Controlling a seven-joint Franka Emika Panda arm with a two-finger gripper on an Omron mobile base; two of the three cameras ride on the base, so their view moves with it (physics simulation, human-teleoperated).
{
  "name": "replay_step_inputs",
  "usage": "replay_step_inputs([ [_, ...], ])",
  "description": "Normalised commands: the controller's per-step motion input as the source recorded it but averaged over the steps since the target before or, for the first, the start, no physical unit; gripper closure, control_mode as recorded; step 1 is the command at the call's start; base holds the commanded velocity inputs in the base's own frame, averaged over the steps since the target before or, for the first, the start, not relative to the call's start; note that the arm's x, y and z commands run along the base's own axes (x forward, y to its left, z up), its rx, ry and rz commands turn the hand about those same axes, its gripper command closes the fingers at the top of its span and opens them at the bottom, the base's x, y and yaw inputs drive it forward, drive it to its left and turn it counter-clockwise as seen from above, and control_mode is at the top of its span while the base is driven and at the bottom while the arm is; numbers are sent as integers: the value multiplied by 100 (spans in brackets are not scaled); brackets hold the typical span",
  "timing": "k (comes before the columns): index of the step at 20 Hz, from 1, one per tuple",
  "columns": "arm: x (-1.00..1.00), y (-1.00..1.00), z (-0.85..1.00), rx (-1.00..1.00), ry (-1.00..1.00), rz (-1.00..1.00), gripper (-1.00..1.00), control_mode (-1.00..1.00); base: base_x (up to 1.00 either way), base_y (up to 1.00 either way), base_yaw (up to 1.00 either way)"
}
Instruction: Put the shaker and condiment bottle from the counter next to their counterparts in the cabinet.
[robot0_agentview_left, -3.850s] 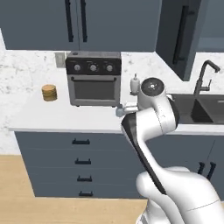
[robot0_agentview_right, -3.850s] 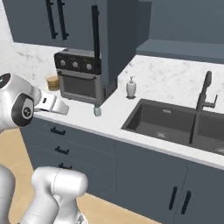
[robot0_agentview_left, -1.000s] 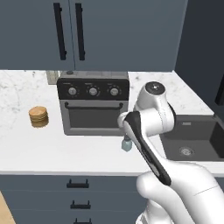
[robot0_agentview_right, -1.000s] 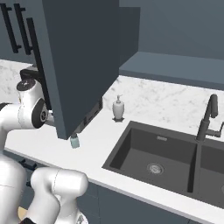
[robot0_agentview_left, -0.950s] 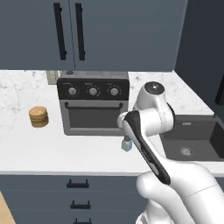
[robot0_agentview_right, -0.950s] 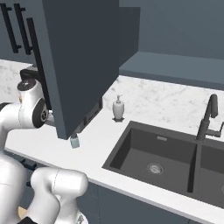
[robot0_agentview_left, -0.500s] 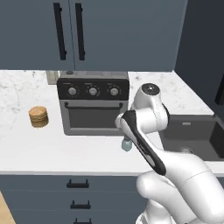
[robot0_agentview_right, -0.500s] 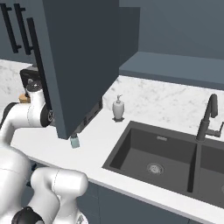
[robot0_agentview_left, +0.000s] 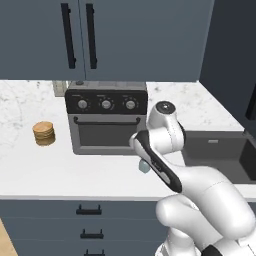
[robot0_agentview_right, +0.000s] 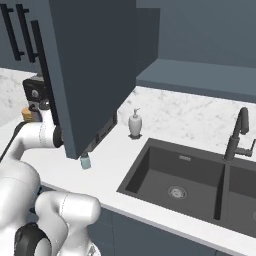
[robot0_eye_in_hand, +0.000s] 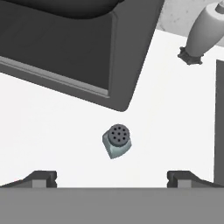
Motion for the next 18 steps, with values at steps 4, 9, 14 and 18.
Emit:
replay_step_inputs([
  [4, 24, 0, -27, -1, 0, 0, -100, -100, 0, 0, 0],
  [9, 11, 0, -28, 0, 0, 0, -100, -100, 0, 0, 0],
  [14, 0, 0, -28, 0, 0, 0, -100, -100, 0, 0, 0],
  [18, 0, 0, -27, 0, 0, 0, -100, -100, 0, 0, 0],
])
